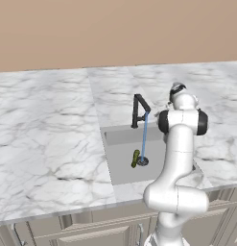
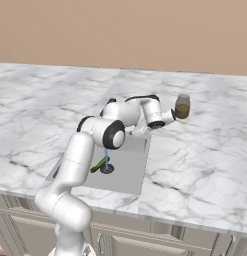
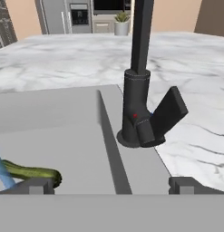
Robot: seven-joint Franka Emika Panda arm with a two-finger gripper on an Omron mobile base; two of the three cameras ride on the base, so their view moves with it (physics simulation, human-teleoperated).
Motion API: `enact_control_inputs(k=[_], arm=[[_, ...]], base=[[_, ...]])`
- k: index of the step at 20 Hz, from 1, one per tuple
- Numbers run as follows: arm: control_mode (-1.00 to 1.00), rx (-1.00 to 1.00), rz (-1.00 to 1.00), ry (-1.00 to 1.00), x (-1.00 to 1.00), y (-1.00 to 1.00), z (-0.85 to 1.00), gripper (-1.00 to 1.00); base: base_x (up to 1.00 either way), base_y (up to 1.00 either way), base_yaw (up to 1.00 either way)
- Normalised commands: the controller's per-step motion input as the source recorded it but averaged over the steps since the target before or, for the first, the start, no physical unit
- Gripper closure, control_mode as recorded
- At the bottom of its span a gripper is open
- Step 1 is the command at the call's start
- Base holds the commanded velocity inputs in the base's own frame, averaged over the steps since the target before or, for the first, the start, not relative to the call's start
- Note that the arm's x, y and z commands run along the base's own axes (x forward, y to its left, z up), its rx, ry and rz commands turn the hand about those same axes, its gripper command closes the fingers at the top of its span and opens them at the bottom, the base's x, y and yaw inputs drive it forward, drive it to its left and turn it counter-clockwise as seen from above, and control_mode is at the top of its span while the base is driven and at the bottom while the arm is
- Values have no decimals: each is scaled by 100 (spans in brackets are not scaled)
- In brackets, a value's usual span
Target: Turn on the sink faucet. Then move the squash from the counter to the sink. Turn off the sink. Move the vegetable from the sink to the pot next to the stove. Finally move the pot to the rear left burner.
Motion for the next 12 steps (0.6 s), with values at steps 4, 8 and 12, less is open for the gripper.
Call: enact_control_inputs(k=[4,8,12], arm=[[-100,0,1,-2,-2,40,0,-100],[-100,0,0,-1,0,0,0,-100],[-100,0,0,0,0,0,1,-100]], base=[[0,0,0],[0,0,0],[0,0,0]])
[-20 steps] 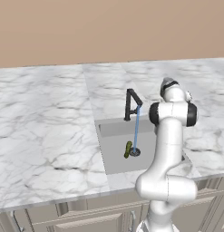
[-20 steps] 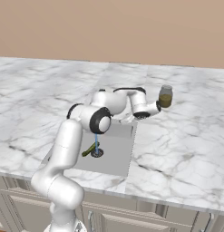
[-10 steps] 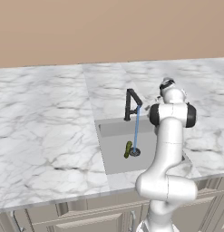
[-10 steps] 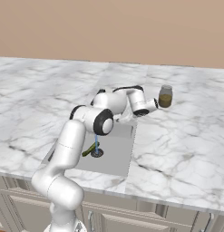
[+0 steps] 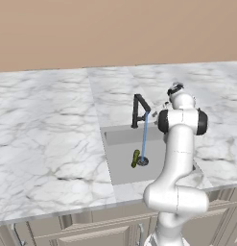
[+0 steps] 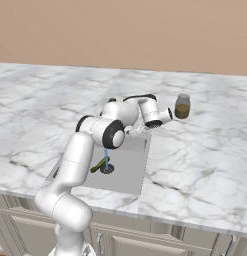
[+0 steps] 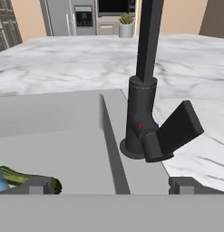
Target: Turn on the sink faucet. Then move the squash from the counter to the sink. Turn off the sink. Move the vegetable from the sink to the pot next to the stove. Finally move the pot to the rear left burner.
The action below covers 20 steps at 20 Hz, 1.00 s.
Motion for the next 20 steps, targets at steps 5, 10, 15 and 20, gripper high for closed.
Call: enact_control_inputs(k=[5,10,15,20], arm=[[-100,0,0,0,0,0,9,-100],[-100,0,0,0,0,0,19,-100],[-100,0,0,0,6,0,3,-100],[-100,0,0,0,8,0,0,-100]], base=[[0,0,0],[0,0,0],[0,0,0],[0,0,0]])
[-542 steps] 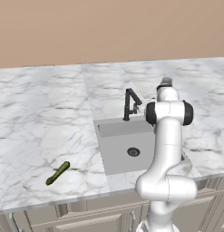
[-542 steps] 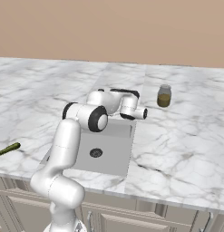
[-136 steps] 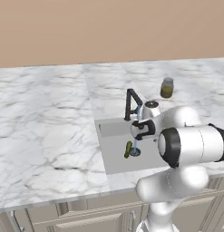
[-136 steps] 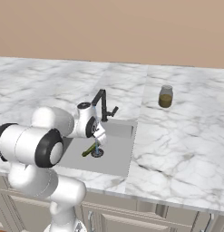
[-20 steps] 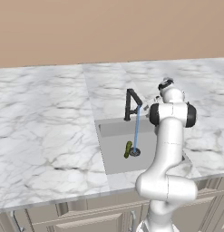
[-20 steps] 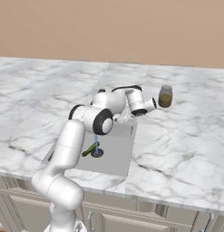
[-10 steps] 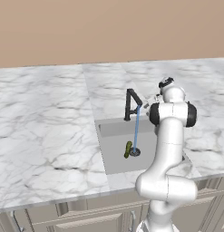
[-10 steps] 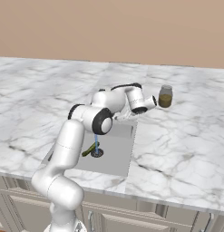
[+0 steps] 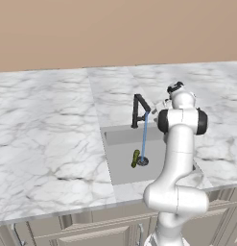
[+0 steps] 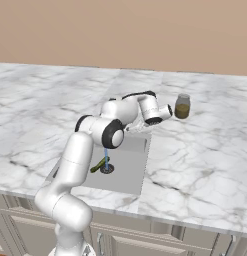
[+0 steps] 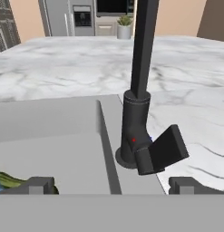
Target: Turn on the sink faucet. Then move the squash from the counter to the sink. Turn off the sink. Move the vegetable from the sink to the pot next to the stove. Finally move the pot to the rear left burner.
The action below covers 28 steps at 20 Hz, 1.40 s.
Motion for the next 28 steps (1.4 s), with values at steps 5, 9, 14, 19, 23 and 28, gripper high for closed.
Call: enact_control_inputs(k=[5,9,14,19,23,28], arm=[[-100,0,0,0,14,0,0,-100],[-100,0,0,0,16,0,0,-100],[-100,0,0,0,16,0,0,-100],[-100,0,0,0,17,0,0,-100],[-100,0,0,0,12,0,0,-100],[-100,0,0,0,12,0,0,-100]], base=[[0,0,0],[0,0,0],[0,0,0],[0,0,0],[0,0,0],[0,0,0]])
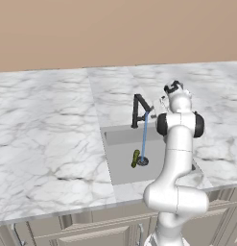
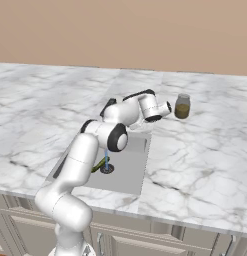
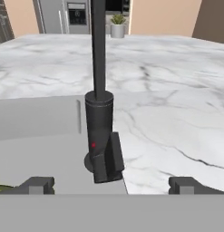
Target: Turn on the sink faucet. Then move the squash from the counter to the sink. Turn off the sink. Move the vegetable from the sink to the pot next to the stove. Finally move the pot to the rear left burner.
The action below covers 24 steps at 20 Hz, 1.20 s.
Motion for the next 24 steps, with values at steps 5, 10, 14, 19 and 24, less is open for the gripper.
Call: enact_control_inputs(k=[5,10,14,19,24], arm=[[-100,0,0,0,10,0,0,-100],[-100,0,0,0,3,1,0,-100],[-100,0,0,0,-8,8,0,-100],[-100,0,0,0,-5,12,0,-100],[-100,0,0,0,-2,15,0,-100]], base=[[0,0,0],[0,0,0],[0,0,0],[0,0,0],[0,0,0]])
